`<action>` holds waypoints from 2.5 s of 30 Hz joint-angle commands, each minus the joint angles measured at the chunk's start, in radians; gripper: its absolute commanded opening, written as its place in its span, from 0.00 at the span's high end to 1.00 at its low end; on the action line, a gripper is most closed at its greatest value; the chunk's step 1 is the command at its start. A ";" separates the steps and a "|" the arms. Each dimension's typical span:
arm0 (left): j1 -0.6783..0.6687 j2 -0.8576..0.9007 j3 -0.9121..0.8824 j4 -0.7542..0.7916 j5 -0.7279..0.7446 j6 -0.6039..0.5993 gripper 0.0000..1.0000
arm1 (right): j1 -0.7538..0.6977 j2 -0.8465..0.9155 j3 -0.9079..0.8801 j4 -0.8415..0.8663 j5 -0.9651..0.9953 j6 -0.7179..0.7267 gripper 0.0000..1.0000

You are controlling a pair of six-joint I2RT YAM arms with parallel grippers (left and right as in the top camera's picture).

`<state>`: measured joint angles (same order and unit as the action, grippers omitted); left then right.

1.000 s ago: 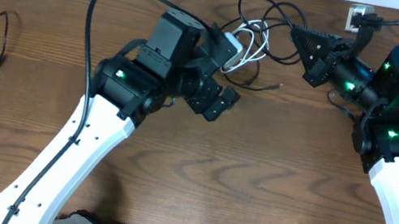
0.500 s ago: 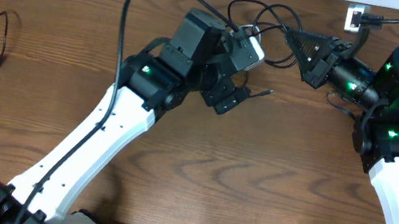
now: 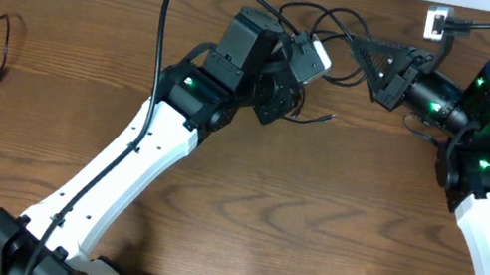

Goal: Untangle cables

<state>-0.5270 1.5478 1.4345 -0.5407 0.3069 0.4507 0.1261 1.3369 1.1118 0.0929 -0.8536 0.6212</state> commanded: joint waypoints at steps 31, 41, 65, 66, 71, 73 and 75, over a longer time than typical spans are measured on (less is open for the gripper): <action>0.130 -0.456 -0.006 -0.044 -0.307 -0.071 0.93 | -0.066 0.006 0.019 -0.277 0.265 -0.235 0.99; 0.127 -0.259 -0.006 -0.125 0.027 -0.071 0.24 | -0.066 0.006 0.019 -0.265 0.186 -0.214 0.99; -0.092 0.081 -0.006 -0.016 0.044 0.159 0.07 | -0.066 0.006 0.019 -0.253 0.097 -0.180 0.99; -0.093 0.091 -0.006 0.001 0.044 0.159 0.06 | -0.066 0.006 0.019 -0.250 0.081 -0.180 0.99; -0.092 0.146 -0.006 0.083 0.043 0.180 0.06 | -0.066 0.006 0.019 -0.235 0.019 -0.180 0.99; -0.092 0.163 -0.006 0.101 0.025 0.198 0.10 | -0.066 0.006 0.019 -0.234 0.002 -0.180 0.99; -0.092 0.174 -0.006 0.114 0.002 0.204 0.31 | -0.066 0.006 0.019 -0.236 -0.004 -0.181 0.99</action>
<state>-0.6228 1.7077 1.4307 -0.4404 0.3431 0.6178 0.0635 1.3399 1.1122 -0.1459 -0.7986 0.4301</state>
